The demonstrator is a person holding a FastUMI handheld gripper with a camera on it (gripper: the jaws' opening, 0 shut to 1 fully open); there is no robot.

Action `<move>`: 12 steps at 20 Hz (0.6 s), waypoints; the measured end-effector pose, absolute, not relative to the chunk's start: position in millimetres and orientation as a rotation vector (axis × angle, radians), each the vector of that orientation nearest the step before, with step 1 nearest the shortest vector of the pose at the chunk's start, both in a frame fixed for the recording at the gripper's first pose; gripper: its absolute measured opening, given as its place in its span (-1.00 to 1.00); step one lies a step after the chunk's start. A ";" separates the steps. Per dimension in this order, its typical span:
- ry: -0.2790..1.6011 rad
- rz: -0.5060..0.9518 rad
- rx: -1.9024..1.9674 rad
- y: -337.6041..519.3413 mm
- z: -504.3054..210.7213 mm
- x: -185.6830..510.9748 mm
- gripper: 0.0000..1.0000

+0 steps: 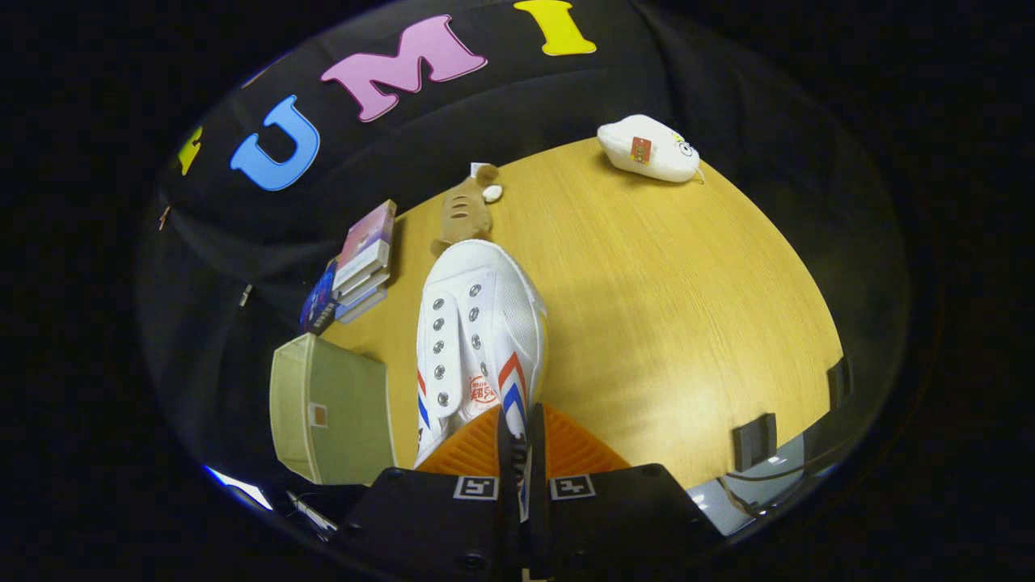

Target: Open the storage box then place both shoes into the box .Put the left shoe in first, then the right shoe, with the right side of both shoes facing outward in a uniform manner.

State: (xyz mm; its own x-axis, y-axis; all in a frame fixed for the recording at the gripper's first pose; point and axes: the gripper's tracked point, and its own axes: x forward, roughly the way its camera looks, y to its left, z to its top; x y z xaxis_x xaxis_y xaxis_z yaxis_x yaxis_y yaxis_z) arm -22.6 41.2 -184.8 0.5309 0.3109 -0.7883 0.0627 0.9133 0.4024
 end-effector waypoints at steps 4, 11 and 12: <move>0.955 0.179 0.430 106.8 -132.4 -36.2 -0.84; 0.983 0.324 0.517 253.7 -90.0 -65.2 -0.83; 0.996 0.340 0.517 271.9 -92.8 -68.4 -0.83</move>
State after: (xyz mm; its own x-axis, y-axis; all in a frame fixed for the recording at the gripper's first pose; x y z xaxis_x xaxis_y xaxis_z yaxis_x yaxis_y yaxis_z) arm -68.4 271.9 -92.8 0.5067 0.4970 -0.7045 -0.0379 0.8292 0.5576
